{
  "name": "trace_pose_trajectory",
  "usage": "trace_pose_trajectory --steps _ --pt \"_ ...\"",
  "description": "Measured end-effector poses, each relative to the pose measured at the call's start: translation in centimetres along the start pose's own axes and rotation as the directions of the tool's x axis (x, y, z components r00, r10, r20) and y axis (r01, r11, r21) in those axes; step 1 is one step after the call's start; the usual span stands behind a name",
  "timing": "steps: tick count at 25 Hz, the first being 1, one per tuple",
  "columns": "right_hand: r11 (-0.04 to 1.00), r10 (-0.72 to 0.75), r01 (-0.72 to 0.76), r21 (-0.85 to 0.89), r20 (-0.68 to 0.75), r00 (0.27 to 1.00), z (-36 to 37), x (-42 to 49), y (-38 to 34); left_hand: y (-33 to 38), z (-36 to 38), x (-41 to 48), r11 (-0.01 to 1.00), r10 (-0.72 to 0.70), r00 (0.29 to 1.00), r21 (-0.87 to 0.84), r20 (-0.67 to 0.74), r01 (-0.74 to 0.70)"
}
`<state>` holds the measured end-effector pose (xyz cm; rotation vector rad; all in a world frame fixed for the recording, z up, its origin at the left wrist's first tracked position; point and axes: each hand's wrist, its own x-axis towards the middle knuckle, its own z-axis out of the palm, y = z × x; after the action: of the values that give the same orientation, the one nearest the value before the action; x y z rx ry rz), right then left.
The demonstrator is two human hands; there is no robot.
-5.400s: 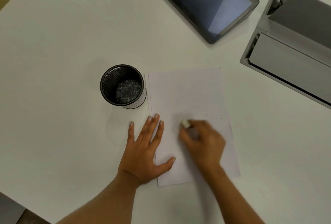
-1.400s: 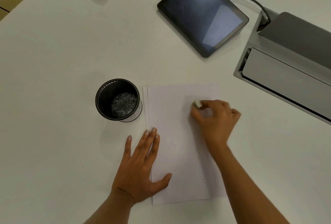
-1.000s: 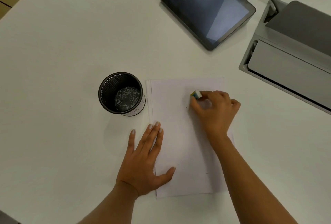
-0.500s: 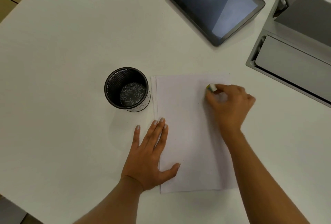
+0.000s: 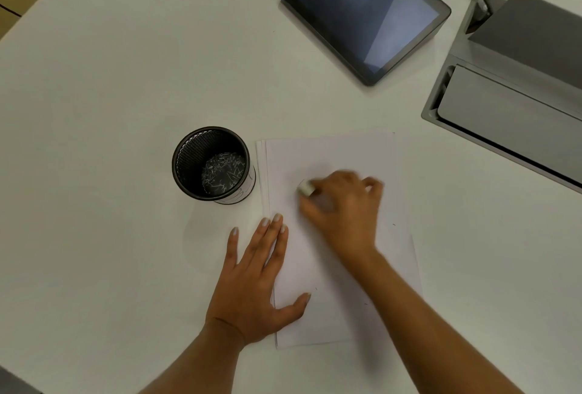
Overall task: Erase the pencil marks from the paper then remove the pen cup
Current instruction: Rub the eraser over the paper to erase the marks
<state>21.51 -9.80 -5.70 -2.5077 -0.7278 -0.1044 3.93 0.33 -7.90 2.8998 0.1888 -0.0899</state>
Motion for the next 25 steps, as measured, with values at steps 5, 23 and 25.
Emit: trace_pose_trajectory --steps 5,23,25 --pt "0.991 -0.108 0.106 -0.079 -0.028 0.994 -0.2 1.6 1.9 0.0 -0.1 0.0 1.000 0.001 1.000 0.003 -0.011 -0.001" --pt "0.998 0.025 -0.026 0.054 0.020 0.999 1.3 -0.7 -2.9 -0.1 0.2 0.0 1.000 0.012 0.999 -0.017 -0.032 -0.013" --pt "0.995 -0.066 0.062 0.078 0.045 0.997 1.3 -1.1 -3.1 -0.1 0.3 0.0 1.000 0.017 0.999 -0.009 -0.034 -0.017"
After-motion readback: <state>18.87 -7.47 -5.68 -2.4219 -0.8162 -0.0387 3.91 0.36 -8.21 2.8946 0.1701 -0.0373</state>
